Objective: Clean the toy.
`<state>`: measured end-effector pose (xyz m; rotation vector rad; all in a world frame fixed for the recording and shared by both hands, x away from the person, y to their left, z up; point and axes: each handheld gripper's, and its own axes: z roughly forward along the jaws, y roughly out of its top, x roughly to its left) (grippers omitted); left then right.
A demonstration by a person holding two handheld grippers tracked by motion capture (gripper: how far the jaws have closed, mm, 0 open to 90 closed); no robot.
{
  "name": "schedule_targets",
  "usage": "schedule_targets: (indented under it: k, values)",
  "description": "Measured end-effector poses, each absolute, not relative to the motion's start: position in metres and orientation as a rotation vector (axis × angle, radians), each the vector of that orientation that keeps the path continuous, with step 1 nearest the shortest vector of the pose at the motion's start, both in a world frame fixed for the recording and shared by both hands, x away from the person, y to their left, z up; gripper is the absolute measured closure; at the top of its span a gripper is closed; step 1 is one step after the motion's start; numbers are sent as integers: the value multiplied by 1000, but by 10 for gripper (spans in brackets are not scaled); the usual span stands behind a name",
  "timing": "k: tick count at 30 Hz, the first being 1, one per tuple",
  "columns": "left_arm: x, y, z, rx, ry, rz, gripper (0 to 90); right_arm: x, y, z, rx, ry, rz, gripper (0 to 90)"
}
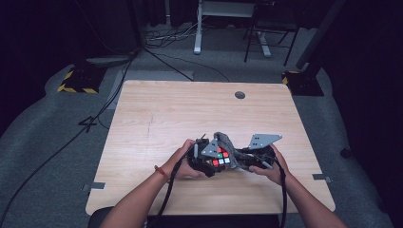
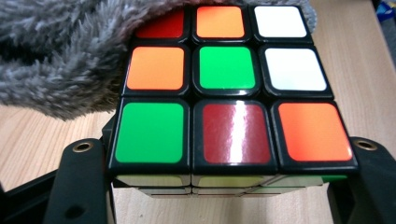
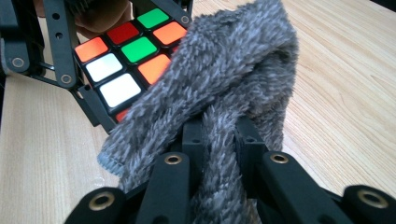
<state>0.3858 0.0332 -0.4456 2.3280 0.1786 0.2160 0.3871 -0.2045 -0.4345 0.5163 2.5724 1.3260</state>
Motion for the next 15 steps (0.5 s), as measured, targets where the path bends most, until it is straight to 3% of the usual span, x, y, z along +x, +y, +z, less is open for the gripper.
schedule_targets:
  k: [15]
  values:
    - [387, 28, -448, 2364, 163, 232, 333, 377, -195, -418, 429, 2521, 1464, 789]
